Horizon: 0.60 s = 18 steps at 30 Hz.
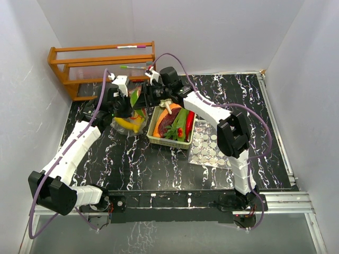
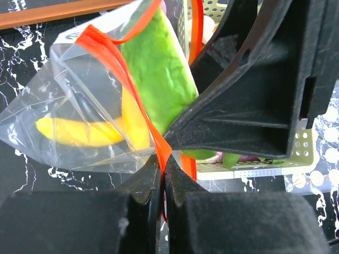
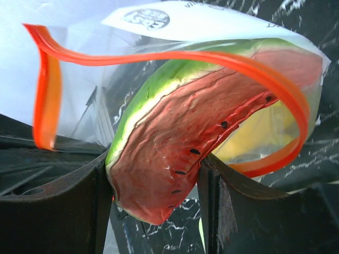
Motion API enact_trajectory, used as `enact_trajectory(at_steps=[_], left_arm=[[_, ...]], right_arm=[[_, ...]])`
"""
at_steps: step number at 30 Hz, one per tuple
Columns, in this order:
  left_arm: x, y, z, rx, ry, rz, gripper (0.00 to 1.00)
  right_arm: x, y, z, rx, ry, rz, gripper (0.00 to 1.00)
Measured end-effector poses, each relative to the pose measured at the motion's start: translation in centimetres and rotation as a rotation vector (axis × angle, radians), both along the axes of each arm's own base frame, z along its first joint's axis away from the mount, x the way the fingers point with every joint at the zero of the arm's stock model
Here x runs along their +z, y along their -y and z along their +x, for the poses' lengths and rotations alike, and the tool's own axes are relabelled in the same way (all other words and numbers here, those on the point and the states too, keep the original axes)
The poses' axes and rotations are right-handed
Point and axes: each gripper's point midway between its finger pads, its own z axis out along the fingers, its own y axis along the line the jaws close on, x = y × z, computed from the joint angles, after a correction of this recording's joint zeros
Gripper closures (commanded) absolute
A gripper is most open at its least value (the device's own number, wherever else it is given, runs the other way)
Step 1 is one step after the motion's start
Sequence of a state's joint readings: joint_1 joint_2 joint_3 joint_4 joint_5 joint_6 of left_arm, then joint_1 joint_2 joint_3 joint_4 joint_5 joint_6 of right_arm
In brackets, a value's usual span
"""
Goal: Place the food in the zip-top bag and seal the zipper
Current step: Place the fake fruit in the zipper food storage bag.
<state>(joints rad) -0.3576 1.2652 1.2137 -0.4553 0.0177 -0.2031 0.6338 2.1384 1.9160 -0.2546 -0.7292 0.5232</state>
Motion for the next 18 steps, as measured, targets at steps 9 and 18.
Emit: enact_trajectory(at_steps=[9,18], left_arm=[[0.1,0.2,0.1,-0.004,0.001,-0.012,1.00],[0.0,0.4,0.3,0.000,0.002,-0.024,1.00]], right_arm=[[-2.5,1.3,-1.6,-0.005,-0.139,-0.100,0.30],[-2.1,1.3,-2.0,-0.008,-0.178,-0.101,0.01]])
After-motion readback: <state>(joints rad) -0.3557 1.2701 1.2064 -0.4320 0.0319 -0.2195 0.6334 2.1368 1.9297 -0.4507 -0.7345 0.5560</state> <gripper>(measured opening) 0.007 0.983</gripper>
